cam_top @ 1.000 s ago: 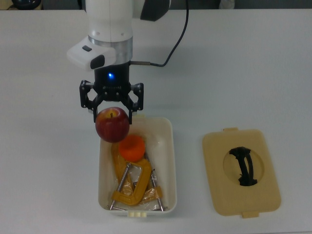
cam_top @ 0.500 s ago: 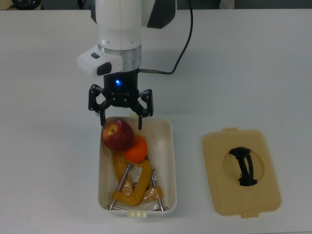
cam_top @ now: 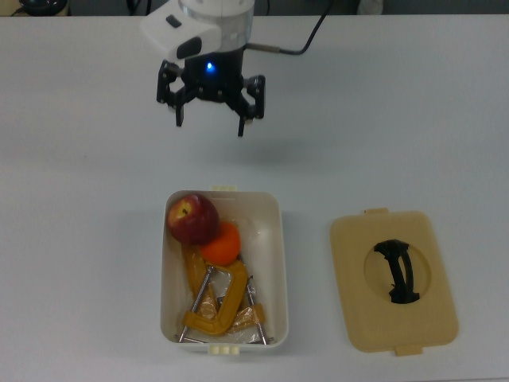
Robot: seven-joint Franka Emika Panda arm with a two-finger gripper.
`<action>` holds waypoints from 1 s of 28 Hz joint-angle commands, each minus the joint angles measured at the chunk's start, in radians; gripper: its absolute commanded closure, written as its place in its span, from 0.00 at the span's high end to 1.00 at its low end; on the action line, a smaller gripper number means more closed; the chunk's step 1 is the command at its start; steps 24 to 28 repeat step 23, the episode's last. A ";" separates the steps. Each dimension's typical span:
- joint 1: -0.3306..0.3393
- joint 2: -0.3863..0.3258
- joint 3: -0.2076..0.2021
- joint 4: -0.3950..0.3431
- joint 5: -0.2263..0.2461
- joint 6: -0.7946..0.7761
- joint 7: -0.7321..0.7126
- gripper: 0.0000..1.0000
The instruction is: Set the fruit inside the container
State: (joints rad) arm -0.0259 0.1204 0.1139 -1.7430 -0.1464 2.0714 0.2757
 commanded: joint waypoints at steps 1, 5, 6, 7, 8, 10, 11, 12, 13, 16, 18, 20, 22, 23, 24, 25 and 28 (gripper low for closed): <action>0.006 -0.097 -0.003 -0.024 0.059 -0.172 -0.124 1.00; 0.003 -0.149 -0.007 -0.020 0.074 -0.301 -0.187 1.00; 0.003 -0.153 -0.008 -0.018 0.074 -0.318 -0.187 1.00; 0.003 -0.157 -0.010 -0.018 0.074 -0.332 -0.187 1.00; 0.003 -0.163 -0.011 -0.017 0.074 -0.349 -0.187 1.00; 0.003 -0.165 -0.011 -0.016 0.073 -0.356 -0.185 1.00; 0.003 -0.163 -0.013 -0.016 0.073 -0.356 -0.185 1.00; 0.001 -0.163 -0.013 -0.016 0.073 -0.358 -0.185 1.00; 0.001 -0.162 -0.013 -0.016 0.073 -0.356 -0.187 1.00; 0.000 -0.160 -0.013 -0.016 0.073 -0.356 -0.188 1.00; -0.002 -0.160 -0.014 -0.015 0.073 -0.355 -0.188 1.00; -0.003 -0.157 -0.016 -0.009 0.073 -0.353 -0.188 1.00; -0.003 -0.153 -0.017 0.002 0.073 -0.355 -0.187 1.00; -0.005 -0.153 -0.017 0.002 0.074 -0.355 -0.187 1.00; -0.005 -0.153 -0.017 0.002 0.074 -0.355 -0.187 1.00; -0.005 -0.153 -0.017 0.002 0.074 -0.355 -0.187 1.00; -0.005 -0.153 -0.017 0.002 0.074 -0.355 -0.187 1.00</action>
